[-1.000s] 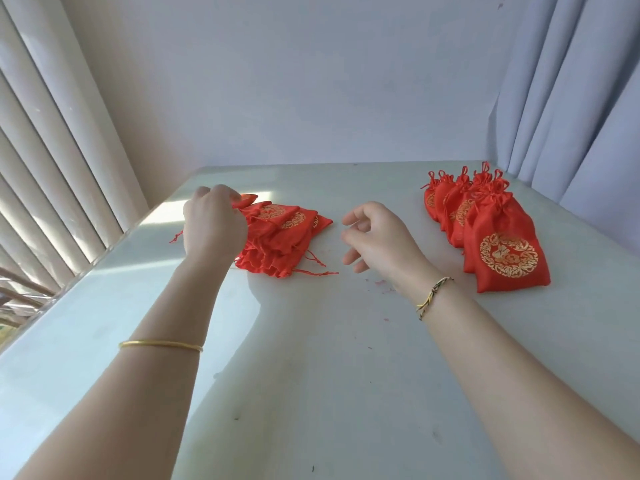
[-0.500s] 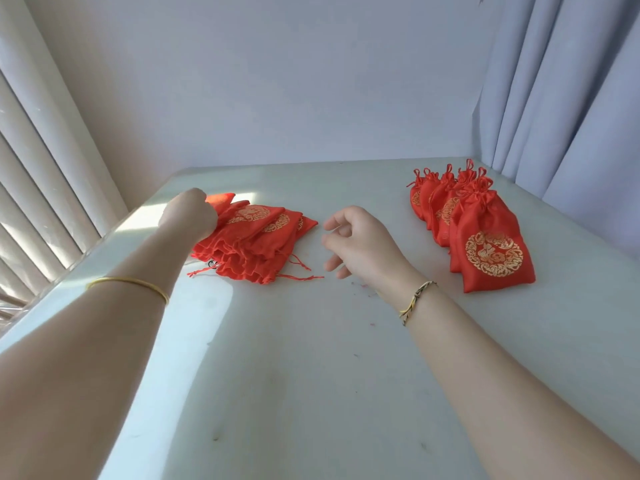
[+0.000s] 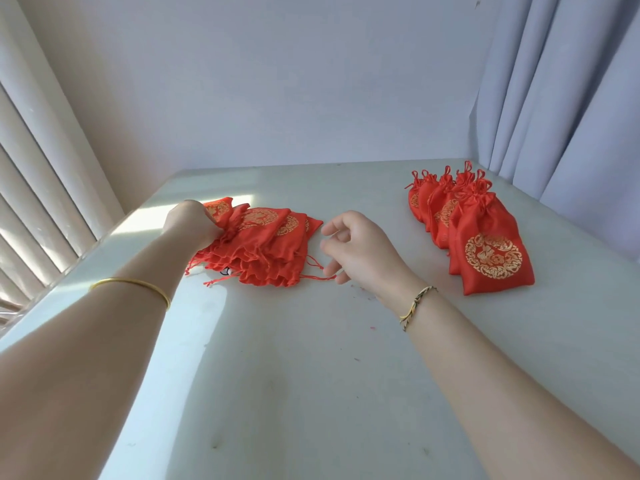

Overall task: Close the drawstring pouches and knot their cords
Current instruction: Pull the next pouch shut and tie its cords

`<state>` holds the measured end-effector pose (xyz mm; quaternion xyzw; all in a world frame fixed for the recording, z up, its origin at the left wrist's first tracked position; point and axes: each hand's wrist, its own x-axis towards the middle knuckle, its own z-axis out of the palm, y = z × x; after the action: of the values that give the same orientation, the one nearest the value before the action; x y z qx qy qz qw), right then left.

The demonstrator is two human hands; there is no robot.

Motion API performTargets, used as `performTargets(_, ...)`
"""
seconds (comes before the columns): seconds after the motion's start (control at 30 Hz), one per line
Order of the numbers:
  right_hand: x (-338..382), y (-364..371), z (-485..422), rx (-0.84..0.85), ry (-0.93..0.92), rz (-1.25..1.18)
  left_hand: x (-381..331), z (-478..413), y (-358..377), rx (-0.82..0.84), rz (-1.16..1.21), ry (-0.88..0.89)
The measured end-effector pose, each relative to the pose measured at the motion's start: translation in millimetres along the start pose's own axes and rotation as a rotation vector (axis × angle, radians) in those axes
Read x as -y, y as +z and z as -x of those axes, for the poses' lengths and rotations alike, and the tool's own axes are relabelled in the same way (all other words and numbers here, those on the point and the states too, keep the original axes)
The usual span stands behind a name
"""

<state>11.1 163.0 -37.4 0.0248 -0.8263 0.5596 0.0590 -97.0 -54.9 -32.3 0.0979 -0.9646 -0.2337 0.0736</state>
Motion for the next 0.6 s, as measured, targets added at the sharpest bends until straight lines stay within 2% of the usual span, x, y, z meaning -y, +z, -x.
performTargets(0.07, 0.5, -1.2, 0.2, -0.001, -0.002, -0.004, 2.1, 3.0, -1.9, -0.061, 0.046, -0.001)
performTargets(0.2, 3.5, -3.5, -0.2, -0.018, -0.018, -0.021, -4.3, 11.9, -24.2, -0.296, 0.094, 0.007)
performTargets(0.3, 10.8, -6.7, -0.1, -0.061, -0.046, -0.07, -29.7, 30.5, -50.5, -0.376, 0.203, 0.119)
performTargets(0.37, 19.6, -10.5, 1.3, -0.116, -0.107, -0.118, -51.1, 51.5, -63.8, -0.339, 0.318, 0.228)
performTargets(0.43, 30.6, -17.2, 4.8, -0.16, -0.217, -0.151, -69.3, 75.1, -69.7, -0.213, 0.426, 0.316)
performTargets(0.6, 49.2, -36.2, 11.5, -0.059, -0.346, -0.125, -88.3, 114.4, -56.2, 0.117, 0.661, 0.404)
